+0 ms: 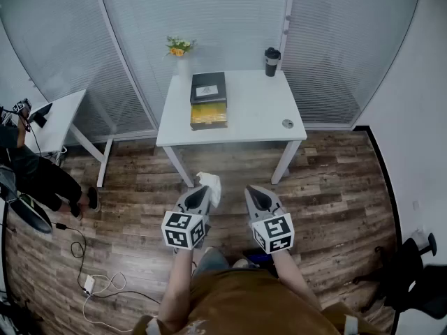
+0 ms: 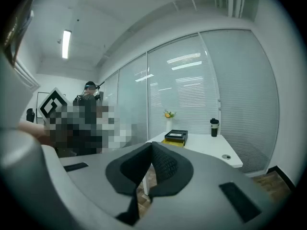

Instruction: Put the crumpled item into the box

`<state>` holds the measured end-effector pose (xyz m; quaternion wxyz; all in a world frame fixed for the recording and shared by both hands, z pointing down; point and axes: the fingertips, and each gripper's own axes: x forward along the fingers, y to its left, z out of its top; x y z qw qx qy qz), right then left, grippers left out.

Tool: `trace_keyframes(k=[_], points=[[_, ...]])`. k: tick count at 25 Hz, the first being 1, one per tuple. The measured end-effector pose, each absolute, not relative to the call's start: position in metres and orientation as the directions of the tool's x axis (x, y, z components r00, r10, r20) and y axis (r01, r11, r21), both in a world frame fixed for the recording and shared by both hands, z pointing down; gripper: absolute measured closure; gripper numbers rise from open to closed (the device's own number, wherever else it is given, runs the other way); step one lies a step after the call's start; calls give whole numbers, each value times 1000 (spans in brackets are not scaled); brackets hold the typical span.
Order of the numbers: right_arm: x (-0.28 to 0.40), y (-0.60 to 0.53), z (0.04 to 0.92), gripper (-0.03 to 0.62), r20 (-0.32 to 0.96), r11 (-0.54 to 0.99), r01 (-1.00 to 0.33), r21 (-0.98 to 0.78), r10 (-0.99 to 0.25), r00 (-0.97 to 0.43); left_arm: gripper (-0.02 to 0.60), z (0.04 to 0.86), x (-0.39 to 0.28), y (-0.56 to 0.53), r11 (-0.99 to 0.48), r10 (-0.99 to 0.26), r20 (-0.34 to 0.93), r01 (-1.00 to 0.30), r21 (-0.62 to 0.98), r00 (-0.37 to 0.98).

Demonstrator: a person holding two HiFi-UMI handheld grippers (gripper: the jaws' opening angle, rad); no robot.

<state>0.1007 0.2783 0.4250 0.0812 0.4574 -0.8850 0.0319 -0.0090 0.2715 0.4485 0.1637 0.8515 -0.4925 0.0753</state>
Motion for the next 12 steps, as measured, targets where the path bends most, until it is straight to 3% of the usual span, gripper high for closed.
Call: trace_keyframes(k=[12], points=[[94, 292, 431, 582, 182, 581, -814, 17, -802, -569, 554, 451, -18, 286, -447, -818, 289, -866, 223, 497]])
